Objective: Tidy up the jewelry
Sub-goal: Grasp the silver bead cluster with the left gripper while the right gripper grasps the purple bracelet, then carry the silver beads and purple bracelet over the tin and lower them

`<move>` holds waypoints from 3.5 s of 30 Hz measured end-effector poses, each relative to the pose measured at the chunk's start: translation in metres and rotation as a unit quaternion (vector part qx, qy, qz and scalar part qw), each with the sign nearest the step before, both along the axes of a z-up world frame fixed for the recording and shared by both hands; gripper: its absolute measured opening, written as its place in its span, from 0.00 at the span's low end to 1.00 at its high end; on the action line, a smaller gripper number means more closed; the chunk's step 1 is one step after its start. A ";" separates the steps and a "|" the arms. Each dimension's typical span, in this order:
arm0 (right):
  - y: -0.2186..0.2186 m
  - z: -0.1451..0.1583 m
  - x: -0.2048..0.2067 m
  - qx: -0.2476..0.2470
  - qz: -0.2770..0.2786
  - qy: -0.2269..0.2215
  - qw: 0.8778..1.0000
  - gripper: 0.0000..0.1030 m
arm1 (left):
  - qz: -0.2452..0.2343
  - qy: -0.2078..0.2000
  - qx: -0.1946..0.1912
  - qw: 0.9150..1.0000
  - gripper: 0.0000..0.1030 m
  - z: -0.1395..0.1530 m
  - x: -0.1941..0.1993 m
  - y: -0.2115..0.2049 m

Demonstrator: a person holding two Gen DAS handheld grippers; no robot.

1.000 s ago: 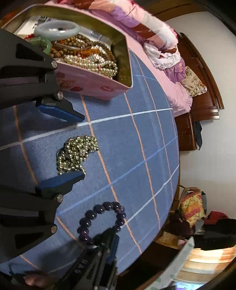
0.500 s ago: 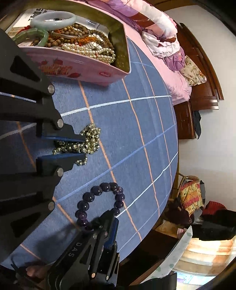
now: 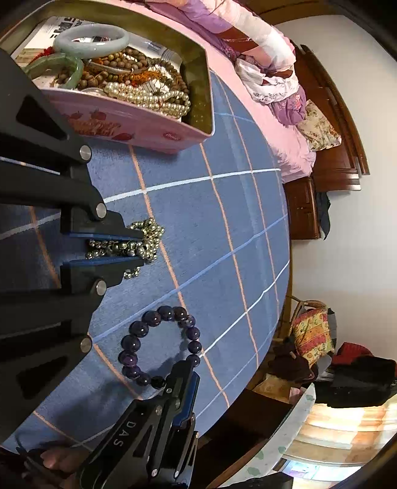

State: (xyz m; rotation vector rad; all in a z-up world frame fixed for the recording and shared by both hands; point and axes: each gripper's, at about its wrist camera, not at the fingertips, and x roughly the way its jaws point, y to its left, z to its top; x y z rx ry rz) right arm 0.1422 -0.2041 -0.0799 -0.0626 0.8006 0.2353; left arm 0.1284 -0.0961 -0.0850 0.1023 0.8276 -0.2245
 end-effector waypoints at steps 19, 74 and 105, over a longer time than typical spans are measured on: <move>0.016 0.031 -0.025 0.038 0.033 -0.071 0.996 0.16 | 0.018 -0.065 -0.018 0.998 0.08 0.037 -0.031 0.020; 0.180 0.099 -0.027 0.051 0.202 -0.134 0.969 0.16 | 0.180 -0.084 -0.042 0.979 0.08 0.073 -0.054 0.187; 0.210 0.048 0.004 0.029 0.202 -0.062 0.977 0.16 | 0.151 -0.040 -0.033 0.987 0.08 0.039 -0.043 0.185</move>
